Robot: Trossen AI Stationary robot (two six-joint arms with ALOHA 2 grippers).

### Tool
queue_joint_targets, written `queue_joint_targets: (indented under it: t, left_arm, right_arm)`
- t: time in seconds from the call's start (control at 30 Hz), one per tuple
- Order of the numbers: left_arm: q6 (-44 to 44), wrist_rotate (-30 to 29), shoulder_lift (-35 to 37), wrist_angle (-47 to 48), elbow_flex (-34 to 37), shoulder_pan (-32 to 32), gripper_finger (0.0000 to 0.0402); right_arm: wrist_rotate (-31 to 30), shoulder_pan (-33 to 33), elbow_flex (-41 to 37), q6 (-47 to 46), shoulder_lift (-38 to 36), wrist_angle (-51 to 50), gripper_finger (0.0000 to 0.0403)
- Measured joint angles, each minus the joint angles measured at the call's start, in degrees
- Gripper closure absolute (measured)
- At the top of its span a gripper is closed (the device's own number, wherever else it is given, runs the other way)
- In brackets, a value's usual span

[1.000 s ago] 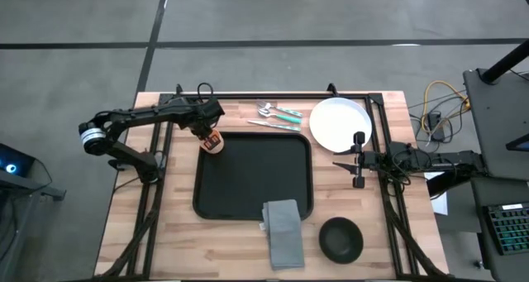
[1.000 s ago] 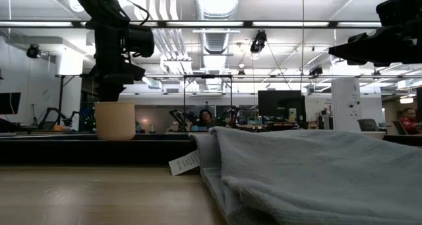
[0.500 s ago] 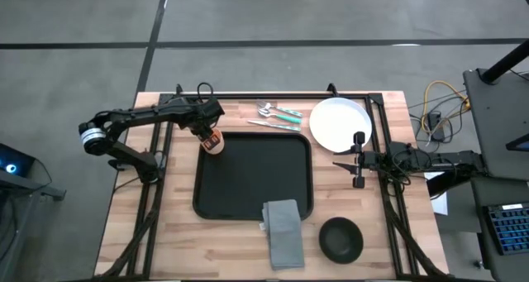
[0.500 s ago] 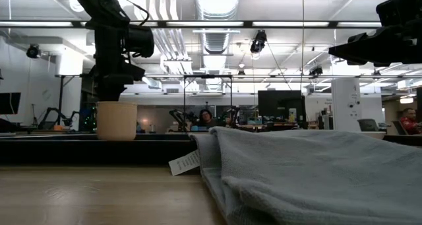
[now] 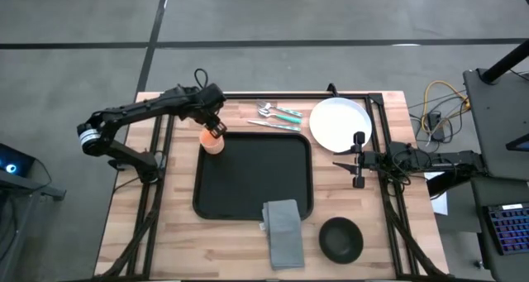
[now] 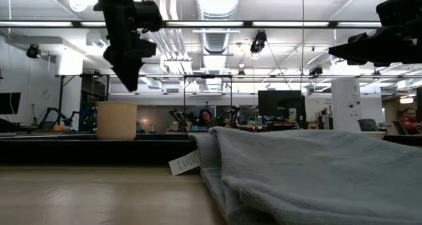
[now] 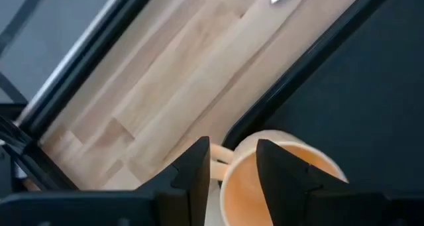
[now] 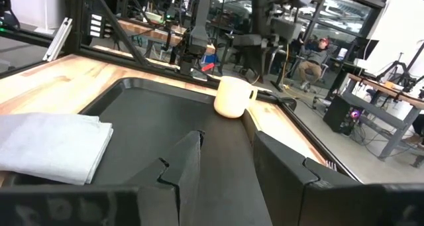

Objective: Set up tray
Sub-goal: Put the white plate on the black table tray below the orange cup

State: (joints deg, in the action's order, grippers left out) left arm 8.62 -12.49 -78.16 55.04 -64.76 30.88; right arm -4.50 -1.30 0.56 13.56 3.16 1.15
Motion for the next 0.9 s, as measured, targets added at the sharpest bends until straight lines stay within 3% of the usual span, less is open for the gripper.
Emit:
queue_joint_targets:
  t: [0.53,0.9]
  left_arm:
    - [-0.11,0.12,1.06,-0.83,0.87,-3.17,0.0297]
    - [-7.20,0.41,1.70,-2.78,1.26,-16.91,0.0297]
  right_arm:
    - [0.01,0.00,0.00,0.09,0.00,0.00,0.0275]
    - [0.01,-0.01,0.00,0.03,0.00,-0.01,0.0275]
